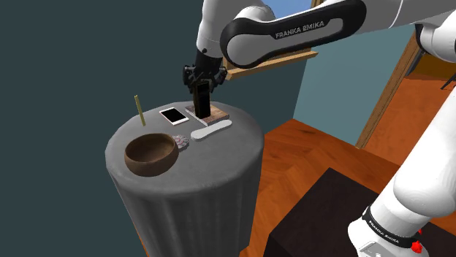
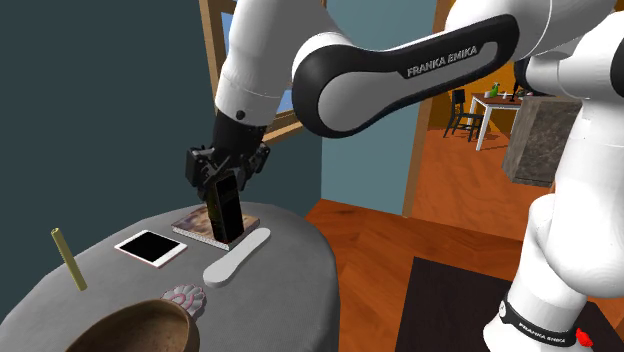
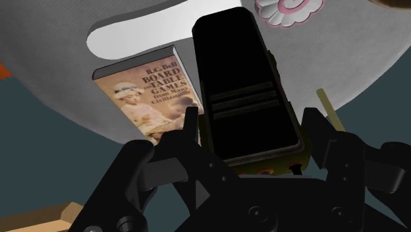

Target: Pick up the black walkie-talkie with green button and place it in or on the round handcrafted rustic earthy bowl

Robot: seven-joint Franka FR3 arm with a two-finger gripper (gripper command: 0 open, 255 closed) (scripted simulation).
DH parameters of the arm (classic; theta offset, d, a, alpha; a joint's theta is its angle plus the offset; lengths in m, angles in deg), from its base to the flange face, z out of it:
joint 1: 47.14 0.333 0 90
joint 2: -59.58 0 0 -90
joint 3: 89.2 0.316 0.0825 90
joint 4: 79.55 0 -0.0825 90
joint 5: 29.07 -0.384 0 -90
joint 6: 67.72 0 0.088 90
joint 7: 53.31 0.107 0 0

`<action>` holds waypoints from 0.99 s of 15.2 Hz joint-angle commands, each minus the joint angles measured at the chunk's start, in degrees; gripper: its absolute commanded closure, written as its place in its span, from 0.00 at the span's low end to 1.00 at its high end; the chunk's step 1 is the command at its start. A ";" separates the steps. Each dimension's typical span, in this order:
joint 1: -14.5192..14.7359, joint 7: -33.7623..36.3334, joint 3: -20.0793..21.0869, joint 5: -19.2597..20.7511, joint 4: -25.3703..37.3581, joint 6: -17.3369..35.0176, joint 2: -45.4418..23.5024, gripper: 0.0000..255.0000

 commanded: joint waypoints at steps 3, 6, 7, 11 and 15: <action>0.05 -0.96 0.08 -0.62 2.94 -2.92 0.09 1.00; 0.13 -1.52 0.17 -0.90 5.34 -5.18 -0.02 1.00; 0.16 -1.66 0.20 -0.96 5.99 -5.78 -0.07 1.00; 4.31 4.92 2.68 4.54 12.83 -9.79 -5.61 1.00; 10.06 10.64 4.13 10.35 21.49 -14.82 -12.36 1.00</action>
